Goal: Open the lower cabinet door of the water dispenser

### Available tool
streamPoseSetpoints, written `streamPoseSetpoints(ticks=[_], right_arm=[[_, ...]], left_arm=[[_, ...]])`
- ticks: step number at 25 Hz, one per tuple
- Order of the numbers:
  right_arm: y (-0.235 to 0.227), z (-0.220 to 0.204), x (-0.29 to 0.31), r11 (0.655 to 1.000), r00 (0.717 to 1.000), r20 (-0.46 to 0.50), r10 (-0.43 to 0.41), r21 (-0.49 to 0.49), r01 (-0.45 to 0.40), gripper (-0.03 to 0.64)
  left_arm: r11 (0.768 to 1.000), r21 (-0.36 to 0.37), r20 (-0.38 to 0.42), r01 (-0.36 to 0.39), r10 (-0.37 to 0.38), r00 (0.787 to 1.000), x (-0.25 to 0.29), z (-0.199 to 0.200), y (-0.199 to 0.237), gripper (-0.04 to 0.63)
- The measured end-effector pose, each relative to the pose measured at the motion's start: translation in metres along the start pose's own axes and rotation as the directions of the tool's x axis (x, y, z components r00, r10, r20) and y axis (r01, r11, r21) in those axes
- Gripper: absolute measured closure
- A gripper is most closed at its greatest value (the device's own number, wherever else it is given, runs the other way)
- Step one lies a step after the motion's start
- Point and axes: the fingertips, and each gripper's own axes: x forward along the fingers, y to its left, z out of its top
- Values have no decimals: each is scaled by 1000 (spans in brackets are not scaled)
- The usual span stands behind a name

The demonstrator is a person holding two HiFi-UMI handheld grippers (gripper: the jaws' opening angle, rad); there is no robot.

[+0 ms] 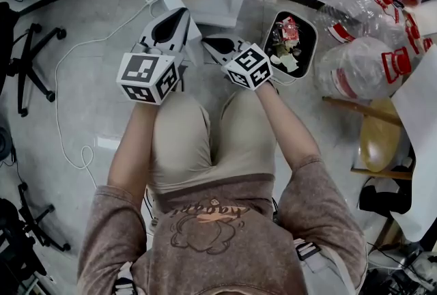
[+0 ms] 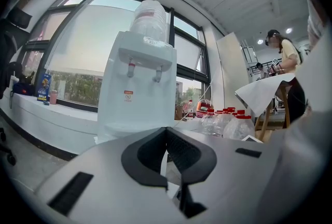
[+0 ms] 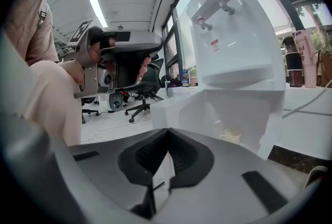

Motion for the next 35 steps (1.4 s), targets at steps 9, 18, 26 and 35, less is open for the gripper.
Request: streamPoseSetpoints(ticks=[9,18,26,35], right_arm=[[26,5,17,995,995,12,99,1,-99,611],[48,10,36,986,986,36,165,18,-166,611],[64,15,54,978,978,40,207,16,-208,611],[83,19,76,966,965,51,257,10,-258,611]], left_arm=[[999,-7,0,-34,34,999,-10,0,13,583],[997,-5,3,-73,73,997,-22,3,26,582],[994,3,6,-113,113,994,-35,5,40,583],[989,4,12,-146,146,989,-49,5,51,583]])
